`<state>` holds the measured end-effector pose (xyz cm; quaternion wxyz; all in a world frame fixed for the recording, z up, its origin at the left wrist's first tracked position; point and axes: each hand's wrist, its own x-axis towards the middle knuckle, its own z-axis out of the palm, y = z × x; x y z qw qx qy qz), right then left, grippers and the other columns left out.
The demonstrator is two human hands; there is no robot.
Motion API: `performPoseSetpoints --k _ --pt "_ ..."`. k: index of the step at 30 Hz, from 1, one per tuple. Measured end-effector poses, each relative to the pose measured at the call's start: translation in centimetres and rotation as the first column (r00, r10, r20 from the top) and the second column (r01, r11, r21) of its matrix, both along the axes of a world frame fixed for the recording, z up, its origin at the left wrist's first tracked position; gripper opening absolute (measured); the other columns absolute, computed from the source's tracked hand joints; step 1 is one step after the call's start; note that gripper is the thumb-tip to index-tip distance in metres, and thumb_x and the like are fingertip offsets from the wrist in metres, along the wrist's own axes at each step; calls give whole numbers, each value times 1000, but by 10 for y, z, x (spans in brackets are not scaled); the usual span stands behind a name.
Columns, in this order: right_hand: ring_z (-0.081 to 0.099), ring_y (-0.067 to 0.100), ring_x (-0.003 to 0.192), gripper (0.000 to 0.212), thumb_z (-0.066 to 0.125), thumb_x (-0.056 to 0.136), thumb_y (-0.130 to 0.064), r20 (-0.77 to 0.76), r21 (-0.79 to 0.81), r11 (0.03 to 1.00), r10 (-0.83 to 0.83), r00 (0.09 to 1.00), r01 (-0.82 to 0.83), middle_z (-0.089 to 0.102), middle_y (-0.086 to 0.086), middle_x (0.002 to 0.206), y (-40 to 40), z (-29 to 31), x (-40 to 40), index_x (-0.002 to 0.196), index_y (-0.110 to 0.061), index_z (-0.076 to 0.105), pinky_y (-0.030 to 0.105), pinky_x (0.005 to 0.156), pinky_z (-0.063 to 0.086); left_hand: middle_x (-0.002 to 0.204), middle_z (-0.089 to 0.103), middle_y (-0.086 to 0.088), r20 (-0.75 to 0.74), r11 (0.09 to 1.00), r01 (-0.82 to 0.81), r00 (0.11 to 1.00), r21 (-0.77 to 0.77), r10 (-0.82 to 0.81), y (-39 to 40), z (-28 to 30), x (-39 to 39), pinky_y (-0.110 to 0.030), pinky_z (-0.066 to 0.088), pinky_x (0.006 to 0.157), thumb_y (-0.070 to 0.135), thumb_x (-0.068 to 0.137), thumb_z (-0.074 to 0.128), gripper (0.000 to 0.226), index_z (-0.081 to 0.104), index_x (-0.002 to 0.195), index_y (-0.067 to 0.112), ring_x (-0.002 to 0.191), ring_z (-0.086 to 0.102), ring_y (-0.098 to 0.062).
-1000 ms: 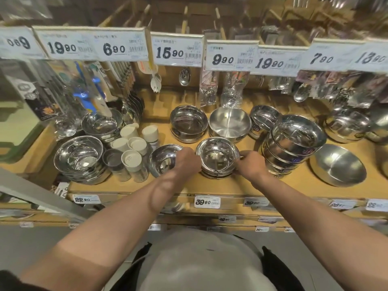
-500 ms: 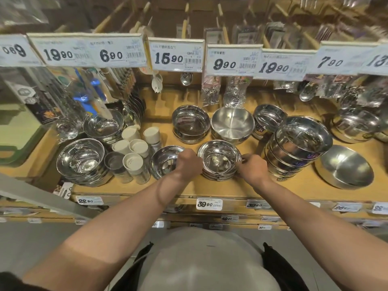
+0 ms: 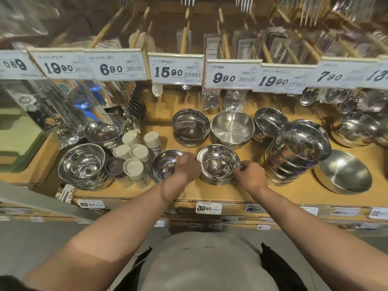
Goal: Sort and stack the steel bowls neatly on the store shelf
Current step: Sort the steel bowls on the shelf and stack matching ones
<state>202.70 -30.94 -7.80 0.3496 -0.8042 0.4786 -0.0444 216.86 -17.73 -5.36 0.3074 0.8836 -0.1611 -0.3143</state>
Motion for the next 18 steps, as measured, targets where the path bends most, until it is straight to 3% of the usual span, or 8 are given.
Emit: performPoseSetpoints --k 3,6,9,13,18 --pt "67 32 94 26 64 94 -28 -17 1 1000 23 1000 -23 75 13 96 -1 2 -1 104 -8 76 28 72 39 101 69 -22 14 997 67 998 31 -68 0 0 1 -33 44 62 2 94 44 25 64 103 -8 86 63 -30" --pt "68 32 96 26 67 92 -27 -19 -22 999 41 999 -41 76 12 98 -3 6 0 108 -8 75 29 76 43 96 65 -17 38 993 108 993 47 -110 -2 2 3 -31 47 60 2 93 45 24 63 107 -6 86 62 -26" --pt "69 32 101 32 70 90 -25 -18 -3 1000 26 999 -26 76 13 103 -7 10 4 116 -7 72 31 85 49 106 68 -19 66 991 125 990 51 -128 -7 1 6 -38 54 76 3 93 48 21 62 107 -5 97 64 -29" --pt "68 30 103 32 72 88 -26 -21 46 999 -4 1000 5 75 11 106 -10 9 6 116 -11 71 36 91 54 92 61 -12 127 992 104 985 73 -113 -10 4 11 -38 53 82 6 91 55 5 58 89 9 84 56 -25" --pt "69 28 98 32 70 89 -30 1 120 991 -57 998 57 75 8 102 -9 6 5 117 -17 67 32 84 52 107 66 -19 48 994 107 993 35 -109 -8 6 8 -41 54 79 -1 90 49 18 62 103 -3 104 65 -35"
